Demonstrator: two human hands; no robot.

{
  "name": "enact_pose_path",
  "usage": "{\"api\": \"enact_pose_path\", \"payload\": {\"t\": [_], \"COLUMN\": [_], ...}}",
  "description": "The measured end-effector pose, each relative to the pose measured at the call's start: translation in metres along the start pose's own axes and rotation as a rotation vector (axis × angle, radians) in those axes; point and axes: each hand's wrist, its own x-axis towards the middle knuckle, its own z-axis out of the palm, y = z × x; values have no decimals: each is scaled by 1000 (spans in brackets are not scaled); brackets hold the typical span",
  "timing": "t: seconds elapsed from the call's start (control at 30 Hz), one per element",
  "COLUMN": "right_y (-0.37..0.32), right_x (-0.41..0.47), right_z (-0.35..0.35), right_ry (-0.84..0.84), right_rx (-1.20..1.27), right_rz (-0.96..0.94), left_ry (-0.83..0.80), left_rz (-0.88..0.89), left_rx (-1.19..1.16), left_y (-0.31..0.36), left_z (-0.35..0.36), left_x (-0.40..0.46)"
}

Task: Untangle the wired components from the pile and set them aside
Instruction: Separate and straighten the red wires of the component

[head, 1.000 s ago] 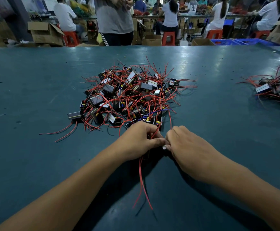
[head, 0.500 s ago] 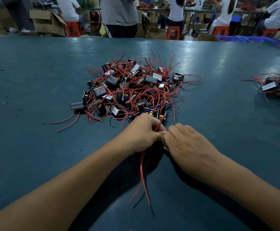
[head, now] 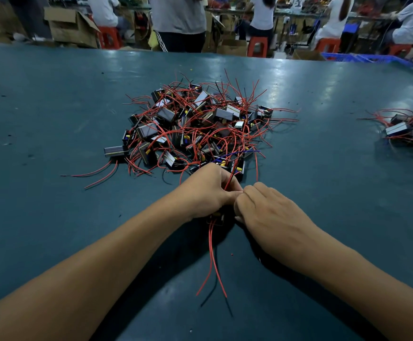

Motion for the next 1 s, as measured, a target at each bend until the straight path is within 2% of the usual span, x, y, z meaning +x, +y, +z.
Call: {"api": "enact_pose_path", "payload": {"t": [0.13, 0.23, 0.33, 0.57, 0.7, 0.8, 1.0], "right_y": [5, 9, 11, 9, 12, 16, 5], "right_x": [-3, -2, -3, -5, -11, -14, -11], "right_z": [-2, -1, 3, -6, -7, -8, -9], "right_ry": [-64, -194, -231, -105, -87, -99, -41], "right_rx": [261, 511, 584, 567, 586, 604, 300], "right_rz": [41, 249, 346, 332, 390, 366, 258], "left_ry": [-6, -45, -60, -62, -53, -46, -45], "left_rz": [48, 49, 60, 101, 110, 116, 132], "left_rx": [25, -28, -38, -38, -25, 11, 30], "left_y": [-3, -4, -6, -10, -11, -10, -13], "left_z": [-1, -3, -5, -6, -5, -5, -4], "left_x": [-3, -7, -9, -8, -8, -9, -12]}}
